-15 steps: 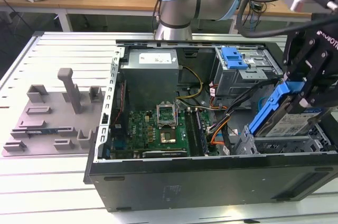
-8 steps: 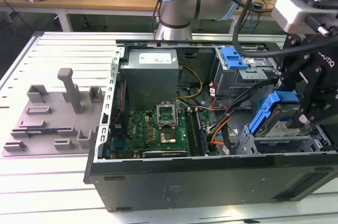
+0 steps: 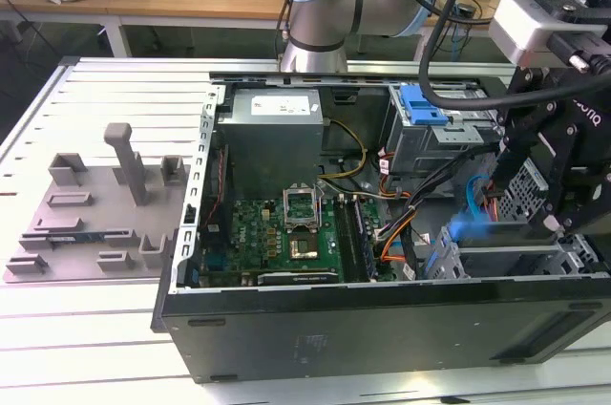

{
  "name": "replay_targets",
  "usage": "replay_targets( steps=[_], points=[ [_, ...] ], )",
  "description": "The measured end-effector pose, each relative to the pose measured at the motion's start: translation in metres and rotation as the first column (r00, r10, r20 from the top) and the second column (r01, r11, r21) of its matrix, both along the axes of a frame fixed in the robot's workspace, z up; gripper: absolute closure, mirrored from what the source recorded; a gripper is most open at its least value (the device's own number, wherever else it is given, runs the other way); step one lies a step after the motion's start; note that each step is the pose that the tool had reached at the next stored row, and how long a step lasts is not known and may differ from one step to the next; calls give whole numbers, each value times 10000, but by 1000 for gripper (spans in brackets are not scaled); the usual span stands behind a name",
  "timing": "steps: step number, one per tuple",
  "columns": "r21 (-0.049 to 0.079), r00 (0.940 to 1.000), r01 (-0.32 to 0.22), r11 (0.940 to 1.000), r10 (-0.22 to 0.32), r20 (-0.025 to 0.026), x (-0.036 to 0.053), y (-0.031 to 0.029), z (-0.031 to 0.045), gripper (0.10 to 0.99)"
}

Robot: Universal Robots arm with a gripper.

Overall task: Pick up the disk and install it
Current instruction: 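Insert the disk into the insertion slot, then insert the first disk wire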

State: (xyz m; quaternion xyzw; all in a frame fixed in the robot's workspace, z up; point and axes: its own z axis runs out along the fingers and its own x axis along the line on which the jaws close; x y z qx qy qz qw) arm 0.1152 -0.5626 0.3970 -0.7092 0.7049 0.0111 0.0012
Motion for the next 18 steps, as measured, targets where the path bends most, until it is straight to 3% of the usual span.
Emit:
replay_targets(
  steps=[1, 18],
  points=[
    [0, 10000, 1, 10000, -1, 0, 0, 0, 0, 325],
    [-1, 10000, 0, 10000, 0, 0, 0, 3, 0, 325]
  ],
)
